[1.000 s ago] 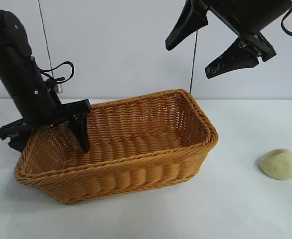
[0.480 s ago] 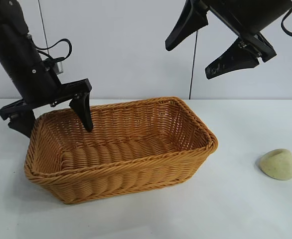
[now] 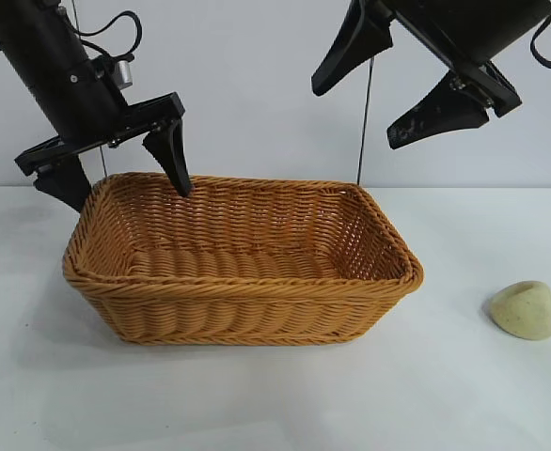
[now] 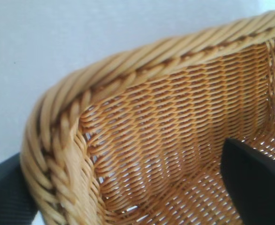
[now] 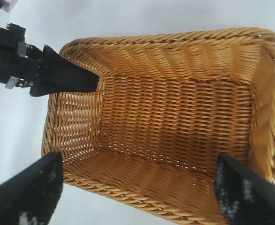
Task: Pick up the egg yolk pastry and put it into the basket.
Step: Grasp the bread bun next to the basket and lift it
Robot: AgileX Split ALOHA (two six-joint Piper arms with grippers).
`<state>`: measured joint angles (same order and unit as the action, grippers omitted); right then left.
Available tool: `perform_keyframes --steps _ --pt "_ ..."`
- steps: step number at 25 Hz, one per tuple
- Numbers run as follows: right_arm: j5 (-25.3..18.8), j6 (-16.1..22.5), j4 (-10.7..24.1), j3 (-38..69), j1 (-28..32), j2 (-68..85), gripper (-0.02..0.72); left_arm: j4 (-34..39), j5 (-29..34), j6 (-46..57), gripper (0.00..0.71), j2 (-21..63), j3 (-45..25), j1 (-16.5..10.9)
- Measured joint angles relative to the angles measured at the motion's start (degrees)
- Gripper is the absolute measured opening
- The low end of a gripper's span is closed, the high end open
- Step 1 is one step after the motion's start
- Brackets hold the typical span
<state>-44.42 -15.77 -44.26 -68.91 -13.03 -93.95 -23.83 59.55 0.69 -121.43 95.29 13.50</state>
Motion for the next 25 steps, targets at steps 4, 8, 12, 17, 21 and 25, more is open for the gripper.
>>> perform_keyframes --steps 4,8,12,17,21,25 --pt "0.0 0.0 0.0 0.0 0.0 0.0 0.626 1.2 0.5 -0.2 0.692 0.0 0.0 0.0" --pt "-0.1 0.0 0.0 0.0 0.0 0.0 0.626 4.5 0.5 -0.2 0.692 0.0 0.0 0.0" --pt "-0.4 0.0 0.0 0.0 0.0 0.0 0.626 6.3 0.5 -0.2 0.692 0.0 0.0 -0.2" --pt "-0.5 0.0 0.0 0.0 0.0 0.0 0.626 7.0 3.2 -0.2 0.692 0.1 1.5 -2.7" --pt "-0.5 0.0 0.0 0.0 0.0 0.0 0.626 10.4 5.7 0.8 0.692 2.1 3.5 -5.0" --pt "-0.5 0.0 0.0 0.0 0.0 0.0 0.626 15.3 8.1 1.9 0.692 5.7 4.7 -6.1"
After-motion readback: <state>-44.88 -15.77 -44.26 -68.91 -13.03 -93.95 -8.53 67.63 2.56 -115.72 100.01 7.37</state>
